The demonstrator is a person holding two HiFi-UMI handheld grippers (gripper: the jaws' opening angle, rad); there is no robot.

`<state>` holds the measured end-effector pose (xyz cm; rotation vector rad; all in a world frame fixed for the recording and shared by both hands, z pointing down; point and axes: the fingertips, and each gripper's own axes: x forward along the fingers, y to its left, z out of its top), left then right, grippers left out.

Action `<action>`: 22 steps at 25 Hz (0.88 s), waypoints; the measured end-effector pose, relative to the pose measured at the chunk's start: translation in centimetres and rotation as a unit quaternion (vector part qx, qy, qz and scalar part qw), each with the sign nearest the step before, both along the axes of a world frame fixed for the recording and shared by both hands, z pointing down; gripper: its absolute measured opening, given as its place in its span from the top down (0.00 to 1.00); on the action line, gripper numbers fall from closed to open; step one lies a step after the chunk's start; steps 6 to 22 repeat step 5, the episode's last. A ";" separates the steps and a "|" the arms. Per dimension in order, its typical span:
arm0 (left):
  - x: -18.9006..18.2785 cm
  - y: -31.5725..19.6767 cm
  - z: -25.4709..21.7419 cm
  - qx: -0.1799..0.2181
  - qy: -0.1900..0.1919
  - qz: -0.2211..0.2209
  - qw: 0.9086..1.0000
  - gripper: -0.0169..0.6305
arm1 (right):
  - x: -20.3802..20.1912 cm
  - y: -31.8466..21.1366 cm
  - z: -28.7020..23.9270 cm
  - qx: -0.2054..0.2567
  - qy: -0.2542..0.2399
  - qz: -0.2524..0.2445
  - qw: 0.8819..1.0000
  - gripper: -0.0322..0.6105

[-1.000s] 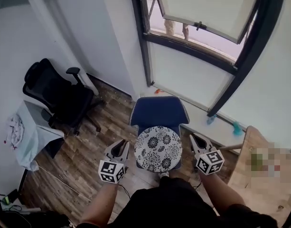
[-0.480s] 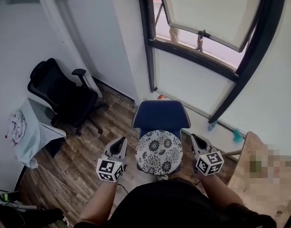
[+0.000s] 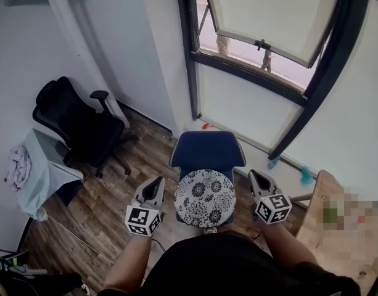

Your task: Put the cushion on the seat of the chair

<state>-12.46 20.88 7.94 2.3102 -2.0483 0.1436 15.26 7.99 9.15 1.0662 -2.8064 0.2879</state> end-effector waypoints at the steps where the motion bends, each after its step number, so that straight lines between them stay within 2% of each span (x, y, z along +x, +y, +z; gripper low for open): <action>1: 0.2 -0.1 -0.1 0.001 -0.006 0.005 1.000 0.95 | 0.0 0.0 0.0 0.002 0.002 -0.001 1.000 0.91; 5: 0.6 -0.5 -0.7 0.008 -0.024 0.017 1.000 0.95 | -0.3 -0.3 0.1 0.007 0.008 -0.004 1.000 0.91; 22: 0.6 -0.5 -0.7 0.008 -0.024 0.017 1.000 0.95 | -0.3 -0.3 0.1 0.007 0.008 -0.004 1.000 0.91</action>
